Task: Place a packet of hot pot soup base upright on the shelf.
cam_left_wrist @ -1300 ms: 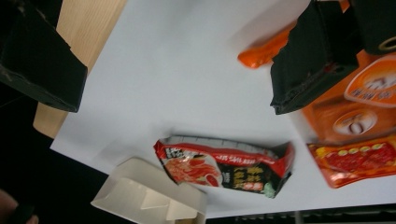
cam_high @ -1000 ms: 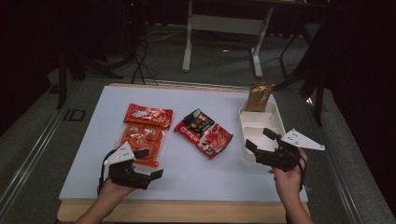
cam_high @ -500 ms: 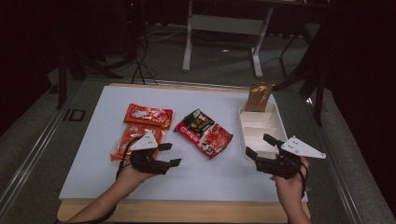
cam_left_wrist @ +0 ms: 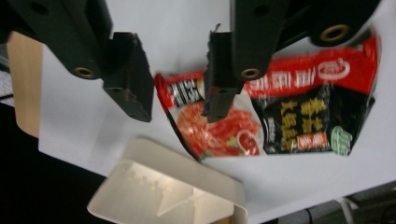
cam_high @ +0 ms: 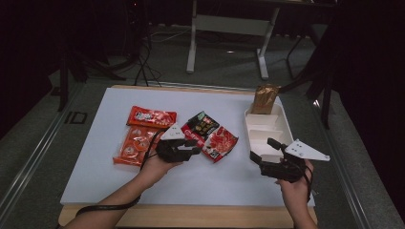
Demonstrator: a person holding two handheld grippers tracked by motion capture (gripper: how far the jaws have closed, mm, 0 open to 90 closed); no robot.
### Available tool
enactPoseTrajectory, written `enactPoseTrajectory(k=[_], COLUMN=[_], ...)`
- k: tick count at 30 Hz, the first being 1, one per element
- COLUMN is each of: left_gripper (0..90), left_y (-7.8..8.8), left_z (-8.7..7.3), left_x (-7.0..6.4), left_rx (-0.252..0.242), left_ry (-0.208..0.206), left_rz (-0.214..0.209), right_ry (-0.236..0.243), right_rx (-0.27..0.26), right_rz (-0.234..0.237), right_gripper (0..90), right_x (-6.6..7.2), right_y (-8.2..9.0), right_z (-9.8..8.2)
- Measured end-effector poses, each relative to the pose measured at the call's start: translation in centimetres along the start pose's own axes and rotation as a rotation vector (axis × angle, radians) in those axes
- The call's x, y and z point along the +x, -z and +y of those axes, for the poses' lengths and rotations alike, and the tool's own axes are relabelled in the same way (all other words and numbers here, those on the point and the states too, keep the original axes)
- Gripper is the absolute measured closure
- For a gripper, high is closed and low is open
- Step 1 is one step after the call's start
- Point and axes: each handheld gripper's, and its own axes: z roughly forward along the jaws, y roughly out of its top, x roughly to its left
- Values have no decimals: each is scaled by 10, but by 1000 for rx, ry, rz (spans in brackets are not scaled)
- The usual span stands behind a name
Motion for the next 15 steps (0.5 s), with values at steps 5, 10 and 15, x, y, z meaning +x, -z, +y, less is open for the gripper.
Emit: enactPoseTrajectory(k=[5,10,15], left_gripper=[721,785,820], left_y=[-18,-45,-77], left_z=[17,29,35], left_x=[5,5,8], left_rx=[-2,39,91], left_ry=[-6,-24,-9], left_rz=[18,29,27], right_ry=[7,12,12], right_rx=[-5,-7,-12], right_rz=[1,0,-3], right_gripper=[149,151,151], right_x=[1,1,0], right_y=[0,0,2], right_z=[1,1,1])
